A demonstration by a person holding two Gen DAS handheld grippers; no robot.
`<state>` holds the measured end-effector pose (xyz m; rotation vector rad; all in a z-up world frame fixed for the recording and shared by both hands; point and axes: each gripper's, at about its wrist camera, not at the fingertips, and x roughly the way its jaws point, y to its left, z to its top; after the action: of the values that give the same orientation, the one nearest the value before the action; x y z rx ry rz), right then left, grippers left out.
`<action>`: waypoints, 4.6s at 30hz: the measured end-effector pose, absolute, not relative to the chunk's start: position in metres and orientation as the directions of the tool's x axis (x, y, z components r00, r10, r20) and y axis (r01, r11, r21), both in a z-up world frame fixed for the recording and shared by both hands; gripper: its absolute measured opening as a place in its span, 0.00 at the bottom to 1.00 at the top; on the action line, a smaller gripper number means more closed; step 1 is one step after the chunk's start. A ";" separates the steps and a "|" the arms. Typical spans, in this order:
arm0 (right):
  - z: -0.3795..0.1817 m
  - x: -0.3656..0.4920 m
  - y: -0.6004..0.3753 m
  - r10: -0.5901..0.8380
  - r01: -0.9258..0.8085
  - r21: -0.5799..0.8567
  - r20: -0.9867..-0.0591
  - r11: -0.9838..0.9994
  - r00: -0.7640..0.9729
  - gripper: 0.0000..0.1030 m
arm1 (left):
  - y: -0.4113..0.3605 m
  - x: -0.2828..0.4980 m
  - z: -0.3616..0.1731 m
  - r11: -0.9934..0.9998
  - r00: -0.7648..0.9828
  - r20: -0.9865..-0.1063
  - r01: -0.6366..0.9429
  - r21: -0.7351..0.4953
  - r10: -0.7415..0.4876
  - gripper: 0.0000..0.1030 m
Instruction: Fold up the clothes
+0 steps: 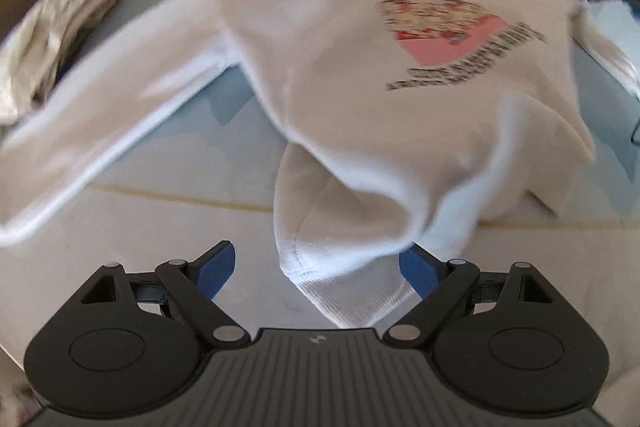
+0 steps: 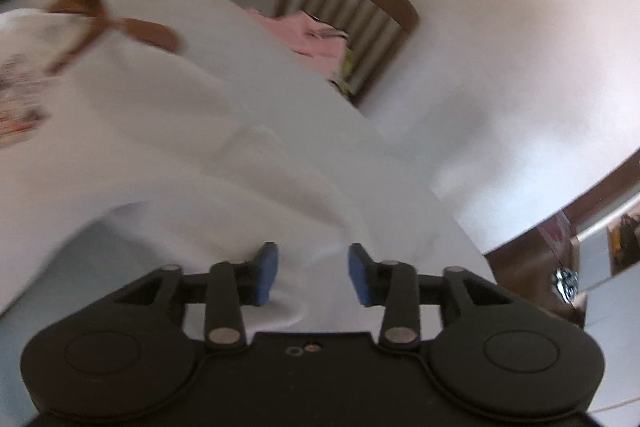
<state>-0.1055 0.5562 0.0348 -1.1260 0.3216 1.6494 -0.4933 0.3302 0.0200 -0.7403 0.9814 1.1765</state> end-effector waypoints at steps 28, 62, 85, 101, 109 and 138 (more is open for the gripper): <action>0.033 -0.314 0.355 0.480 -0.968 -0.005 -0.869 -0.253 -0.121 1.00 | 0.345 -0.518 0.010 0.640 0.442 -0.804 -0.762 -0.102 0.398 0.25; 0.046 -0.315 0.478 0.515 -0.927 -0.024 -0.836 -0.374 -0.186 1.00 | 0.415 -0.501 0.024 0.537 0.353 -0.827 -0.840 -0.074 0.438 0.30; -0.003 -0.326 0.446 0.496 -0.998 0.070 -0.866 0.000 -0.061 1.00 | 0.439 -0.511 0.001 0.509 0.365 -0.825 -0.853 -0.112 0.431 0.24; 0.101 -0.254 0.334 0.589 -0.960 -0.244 -0.800 -0.138 0.118 0.91 | 0.391 -0.537 0.037 0.604 0.421 -0.772 -0.795 -0.061 0.476 0.08; 0.097 -0.211 0.266 0.499 -0.959 -0.180 -0.865 -0.219 0.048 0.92 | 0.323 -0.542 0.039 0.594 0.421 -0.817 -0.795 -0.122 0.395 0.07; 0.007 -0.163 0.255 0.503 -0.976 0.142 -0.839 -0.162 -0.206 1.00 | 0.288 -0.488 -0.010 0.125 -0.054 -0.746 -0.975 0.182 0.664 0.74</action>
<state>-0.1629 0.2553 0.0073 -0.7817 0.8569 1.6370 -0.4884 0.2883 -0.0101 -0.4816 0.8316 1.4207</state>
